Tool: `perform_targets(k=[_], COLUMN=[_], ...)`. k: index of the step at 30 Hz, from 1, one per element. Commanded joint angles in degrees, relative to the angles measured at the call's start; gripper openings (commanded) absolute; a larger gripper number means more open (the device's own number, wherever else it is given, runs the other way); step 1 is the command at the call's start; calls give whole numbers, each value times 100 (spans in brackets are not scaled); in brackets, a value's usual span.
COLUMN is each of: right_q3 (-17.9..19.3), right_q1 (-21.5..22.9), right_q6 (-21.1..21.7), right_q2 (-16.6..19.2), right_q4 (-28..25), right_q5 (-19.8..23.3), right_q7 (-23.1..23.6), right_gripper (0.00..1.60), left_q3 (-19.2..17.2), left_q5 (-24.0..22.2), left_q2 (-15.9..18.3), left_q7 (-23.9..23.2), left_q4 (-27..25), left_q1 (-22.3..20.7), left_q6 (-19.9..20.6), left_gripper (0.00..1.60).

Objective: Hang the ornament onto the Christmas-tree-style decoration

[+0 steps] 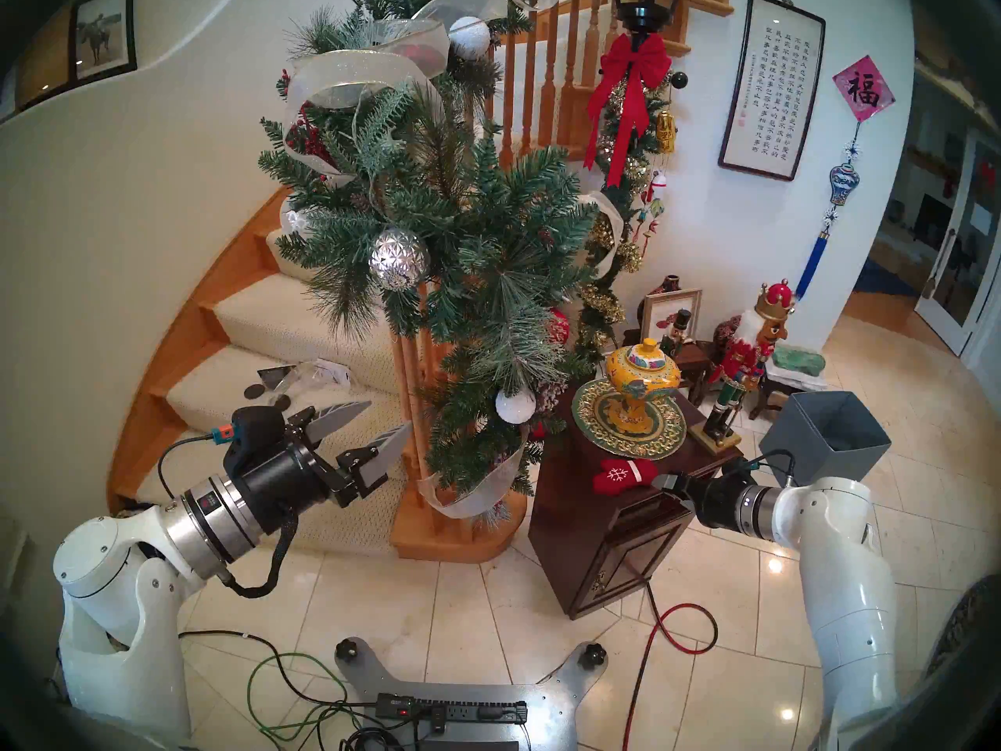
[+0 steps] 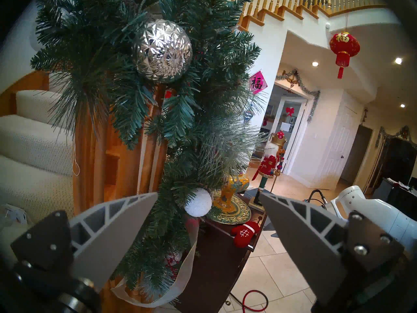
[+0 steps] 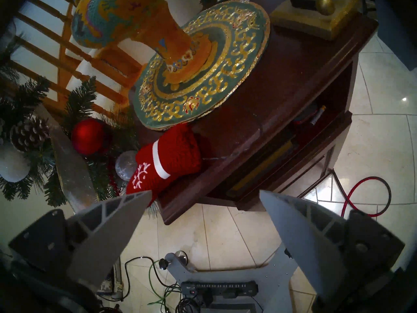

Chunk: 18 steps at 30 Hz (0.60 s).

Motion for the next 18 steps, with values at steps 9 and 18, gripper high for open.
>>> perform_targets(k=[9,18], right_q3=[-78,-134], right_q1=[181,127], right_q6=[-10,-10], right_q2=[220,294], right_q4=[-33,-33], right_q5=[540,839], right_q7=[-324,-540], right_gripper=[160,160], left_q3=[-2,-2], left_q5=[3,3], left_q2=[3,3], left_q7=[1,1], left_q4=[-30,-30], left_q1=[-3,-3], left_q6=[-4,-3], left_gripper=[160,160])
